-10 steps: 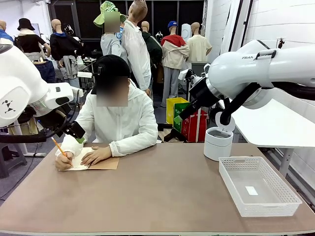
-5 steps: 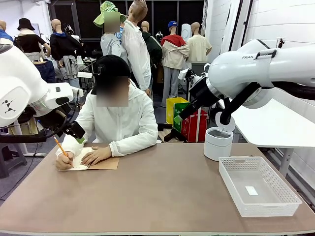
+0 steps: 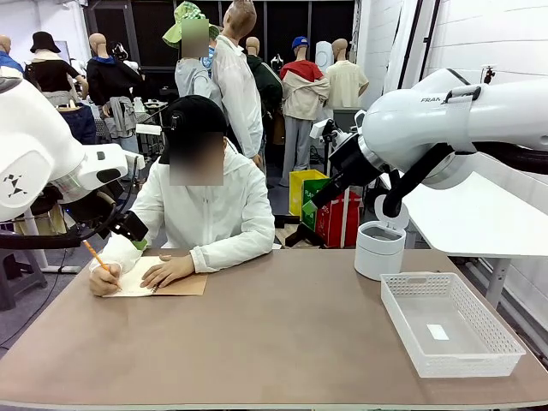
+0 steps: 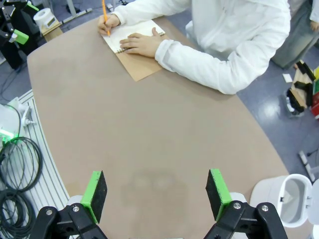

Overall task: Sort the paper based on its condition.
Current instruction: If a person hands you a paper, place it in the Organizing basket , and if it's crumpled, put it in the Trash can.

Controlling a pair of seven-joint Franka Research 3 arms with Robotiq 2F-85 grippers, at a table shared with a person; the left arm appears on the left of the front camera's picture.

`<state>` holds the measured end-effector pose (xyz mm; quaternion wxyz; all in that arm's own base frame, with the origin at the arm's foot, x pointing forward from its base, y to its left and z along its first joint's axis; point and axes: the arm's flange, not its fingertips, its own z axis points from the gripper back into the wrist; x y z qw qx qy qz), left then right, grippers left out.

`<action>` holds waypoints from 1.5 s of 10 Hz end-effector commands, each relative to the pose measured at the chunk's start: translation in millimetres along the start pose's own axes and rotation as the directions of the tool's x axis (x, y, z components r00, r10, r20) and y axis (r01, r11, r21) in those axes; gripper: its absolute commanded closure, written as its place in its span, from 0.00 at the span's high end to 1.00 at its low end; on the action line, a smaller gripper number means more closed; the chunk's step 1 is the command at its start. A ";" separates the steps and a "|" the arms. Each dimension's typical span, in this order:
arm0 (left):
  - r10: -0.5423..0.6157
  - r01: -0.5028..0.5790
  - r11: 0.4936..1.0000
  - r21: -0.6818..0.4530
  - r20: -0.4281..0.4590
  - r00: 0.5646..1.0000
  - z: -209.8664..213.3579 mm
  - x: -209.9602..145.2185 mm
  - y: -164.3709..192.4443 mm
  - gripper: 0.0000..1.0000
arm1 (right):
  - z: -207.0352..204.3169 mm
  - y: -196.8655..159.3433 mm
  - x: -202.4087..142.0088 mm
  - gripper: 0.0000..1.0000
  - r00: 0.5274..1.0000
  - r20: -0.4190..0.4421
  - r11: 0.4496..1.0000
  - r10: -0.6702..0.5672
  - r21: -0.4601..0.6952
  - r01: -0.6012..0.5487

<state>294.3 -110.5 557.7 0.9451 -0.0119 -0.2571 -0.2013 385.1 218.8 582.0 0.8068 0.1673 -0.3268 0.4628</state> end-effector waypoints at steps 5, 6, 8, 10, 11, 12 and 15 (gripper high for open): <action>0.000 0.000 1.000 -0.002 0.001 1.000 0.3 0.0 0.0 1.00 | 0.6 -0.3 0.4 1.00 1.000 0.002 1.000 -0.002 0.000 0.002; 0.000 0.000 1.000 -0.002 0.001 1.000 0.3 0.0 0.0 1.00 | 0.6 -0.3 0.4 1.00 1.000 0.002 1.000 -0.002 0.000 0.002; 0.000 0.000 1.000 -0.002 0.001 1.000 0.3 0.0 0.0 1.00 | 0.6 -0.3 0.4 1.00 1.000 0.002 1.000 -0.002 0.000 0.002; 0.000 0.000 1.000 -0.002 0.001 1.000 0.3 0.0 0.0 1.00 | 0.6 -0.3 0.4 1.00 1.000 0.002 1.000 -0.002 0.000 0.002; 0.000 0.000 1.000 -0.002 0.001 1.000 0.3 0.0 0.0 1.00 | 0.6 -0.3 0.4 1.00 1.000 0.002 1.000 -0.002 0.000 0.002; 0.000 0.000 1.000 -0.002 0.001 1.000 0.3 0.0 0.0 1.00 | 0.6 -0.3 0.4 1.00 1.000 0.002 1.000 -0.002 0.000 0.002; 0.000 0.000 1.000 -0.002 0.001 1.000 0.3 0.0 0.0 1.00 | 0.6 -0.3 0.4 1.00 1.000 0.002 1.000 -0.002 0.000 0.002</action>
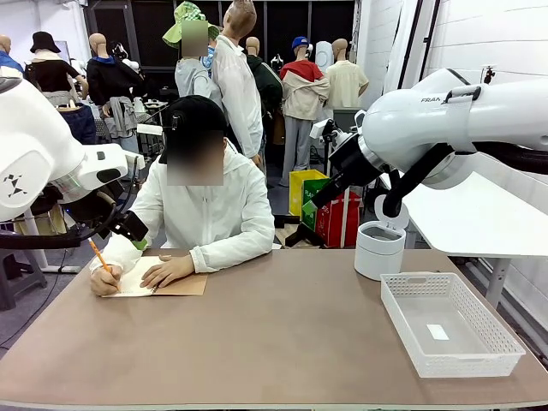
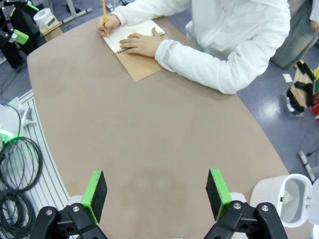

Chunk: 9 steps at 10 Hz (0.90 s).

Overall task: Sort the paper based on its condition.
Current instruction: If a person hands you a paper, place it in the Organizing basket , and if it's crumpled, put it in the Trash can.

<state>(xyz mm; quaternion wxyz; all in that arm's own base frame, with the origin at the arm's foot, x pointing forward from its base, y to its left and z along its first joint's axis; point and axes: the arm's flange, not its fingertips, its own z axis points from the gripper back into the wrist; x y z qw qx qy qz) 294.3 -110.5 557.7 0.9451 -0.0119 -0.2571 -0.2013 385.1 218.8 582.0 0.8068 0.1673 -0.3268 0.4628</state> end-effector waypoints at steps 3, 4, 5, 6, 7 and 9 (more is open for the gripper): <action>0.000 0.000 1.000 -0.002 0.001 1.000 0.3 0.0 0.0 1.00 | 0.6 -0.3 0.4 1.00 1.000 0.002 1.000 -0.002 0.000 0.002; 0.000 0.000 1.000 -0.002 0.001 1.000 0.3 0.0 0.0 1.00 | 0.6 -0.3 0.4 1.00 1.000 0.002 1.000 -0.002 0.000 0.002; 0.000 0.000 1.000 -0.002 0.001 1.000 0.3 0.0 0.0 1.00 | 0.6 -0.3 0.4 1.00 1.000 0.002 1.000 -0.002 0.000 0.002; 0.000 0.000 1.000 -0.002 0.001 1.000 0.3 0.0 0.0 1.00 | 0.6 -0.3 0.4 1.00 1.000 0.002 1.000 -0.002 0.000 0.002; 0.000 0.000 1.000 -0.002 0.001 1.000 0.3 0.0 0.0 1.00 | 0.6 -0.3 0.4 1.00 1.000 0.002 1.000 -0.002 0.000 0.002; 0.000 0.000 1.000 -0.002 0.001 1.000 0.3 0.0 0.0 1.00 | 0.6 -0.3 0.4 1.00 1.000 0.002 1.000 -0.002 0.000 0.002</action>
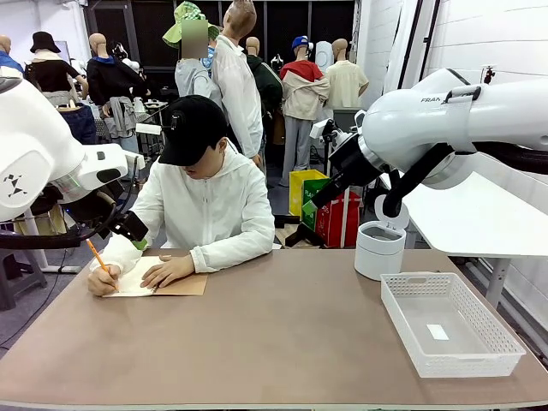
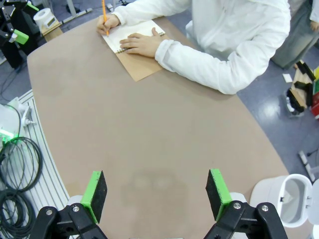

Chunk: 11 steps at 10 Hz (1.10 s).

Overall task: Sort the paper based on its condition.
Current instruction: If a person hands you a paper, place it in the Organizing basket , and if it's crumpled, put it in the Trash can.

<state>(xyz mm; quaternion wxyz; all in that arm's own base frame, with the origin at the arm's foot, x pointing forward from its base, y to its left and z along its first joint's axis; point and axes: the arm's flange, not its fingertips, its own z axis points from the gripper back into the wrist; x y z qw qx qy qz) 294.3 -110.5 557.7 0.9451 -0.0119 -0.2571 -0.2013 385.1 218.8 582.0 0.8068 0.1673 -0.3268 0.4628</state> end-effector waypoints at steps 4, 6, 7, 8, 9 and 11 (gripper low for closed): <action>0.000 0.000 1.000 -0.002 0.001 1.000 0.3 0.0 0.0 1.00 | 0.6 -0.3 0.4 1.00 1.000 0.002 1.000 -0.002 0.000 0.002; 0.000 0.000 1.000 -0.002 0.001 1.000 0.3 0.0 0.0 1.00 | 0.6 -0.3 0.4 1.00 1.000 0.002 1.000 -0.002 0.000 0.002; 0.000 0.000 1.000 -0.002 0.001 1.000 0.3 0.0 0.0 1.00 | 0.6 -0.3 0.4 1.00 1.000 0.002 1.000 -0.002 0.000 0.002; 0.000 0.000 1.000 -0.002 0.001 1.000 0.3 0.0 0.0 1.00 | 0.6 -0.3 0.4 1.00 1.000 0.002 1.000 -0.002 0.000 0.002; 0.000 0.000 1.000 -0.002 0.001 1.000 0.3 0.0 0.0 1.00 | 0.6 -0.3 0.4 1.00 1.000 0.002 1.000 -0.002 0.000 0.002; 0.000 0.000 1.000 -0.002 0.001 1.000 0.3 0.0 0.0 1.00 | 0.6 -0.3 0.4 1.00 1.000 0.002 1.000 -0.002 0.000 0.002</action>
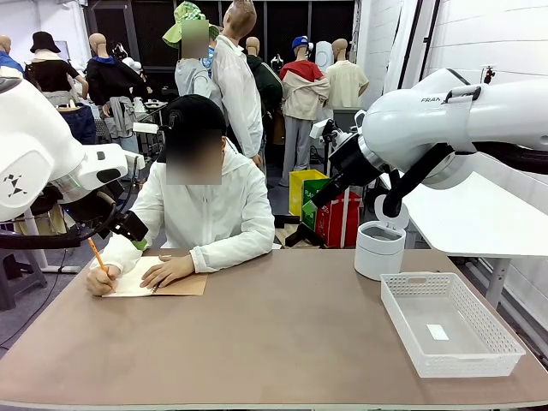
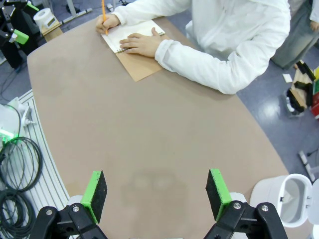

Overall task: Sort the paper based on its condition.
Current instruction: If a person hands you a paper, place it in the Organizing basket , and if it's crumpled, put it in the Trash can.

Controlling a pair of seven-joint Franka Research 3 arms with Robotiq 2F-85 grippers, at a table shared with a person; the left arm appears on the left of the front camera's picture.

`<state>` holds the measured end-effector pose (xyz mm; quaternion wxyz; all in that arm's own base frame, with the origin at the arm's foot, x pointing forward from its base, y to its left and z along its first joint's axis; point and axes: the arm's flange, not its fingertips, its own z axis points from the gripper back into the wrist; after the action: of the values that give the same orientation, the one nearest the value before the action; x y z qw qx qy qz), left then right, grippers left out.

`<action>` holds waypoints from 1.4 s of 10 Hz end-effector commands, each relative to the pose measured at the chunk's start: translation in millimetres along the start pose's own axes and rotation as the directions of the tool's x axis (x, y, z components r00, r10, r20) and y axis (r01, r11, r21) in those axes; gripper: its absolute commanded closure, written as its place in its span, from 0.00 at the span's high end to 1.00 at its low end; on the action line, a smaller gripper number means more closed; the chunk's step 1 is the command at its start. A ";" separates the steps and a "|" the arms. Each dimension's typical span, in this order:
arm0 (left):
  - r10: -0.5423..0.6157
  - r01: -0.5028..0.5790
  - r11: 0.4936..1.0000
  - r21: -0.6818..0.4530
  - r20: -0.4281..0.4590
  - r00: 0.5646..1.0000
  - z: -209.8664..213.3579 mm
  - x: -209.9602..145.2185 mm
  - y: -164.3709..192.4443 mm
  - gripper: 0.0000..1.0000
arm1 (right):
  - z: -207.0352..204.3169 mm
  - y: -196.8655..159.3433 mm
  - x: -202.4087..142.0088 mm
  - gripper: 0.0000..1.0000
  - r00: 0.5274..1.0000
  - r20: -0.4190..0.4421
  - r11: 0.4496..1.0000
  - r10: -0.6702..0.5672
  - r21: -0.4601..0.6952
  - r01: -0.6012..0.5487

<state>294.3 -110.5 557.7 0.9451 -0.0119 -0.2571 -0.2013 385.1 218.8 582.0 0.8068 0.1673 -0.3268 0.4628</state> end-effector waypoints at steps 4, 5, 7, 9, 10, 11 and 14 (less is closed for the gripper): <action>0.000 0.000 1.000 -0.002 0.001 1.000 0.3 0.0 0.0 1.00 | 0.6 -0.2 0.4 1.00 1.000 0.002 1.000 -0.002 0.000 0.002; 0.000 0.000 1.000 -0.002 0.001 1.000 0.3 0.0 0.0 1.00 | 0.6 -0.2 0.4 1.00 1.000 0.002 1.000 -0.002 0.000 0.002; 0.000 0.000 1.000 -0.002 0.001 1.000 0.3 0.0 0.0 1.00 | 0.6 -0.2 0.4 1.00 1.000 0.002 1.000 -0.002 0.000 0.002; 0.000 0.000 1.000 -0.002 0.001 1.000 0.3 0.0 0.0 1.00 | 0.6 -0.2 0.4 1.00 1.000 0.002 1.000 -0.002 0.000 0.002; 0.000 0.000 1.000 -0.002 0.001 1.000 0.3 0.0 0.0 1.00 | 0.6 -0.2 0.4 1.00 1.000 0.002 1.000 -0.002 0.000 0.002; 0.000 0.000 1.000 -0.002 0.001 1.000 0.3 0.0 0.0 1.00 | 0.6 -0.2 0.4 1.00 1.000 0.002 1.000 -0.002 0.000 0.002; 0.000 0.000 1.000 -0.002 0.001 1.000 0.3 0.0 0.0 1.00 | 0.6 -0.2 0.4 1.00 1.000 0.002 1.000 -0.002 0.000 0.002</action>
<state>294.3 -110.5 557.7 0.9451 -0.0119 -0.2571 -0.2013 385.1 218.8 582.0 0.8068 0.1673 -0.3268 0.4628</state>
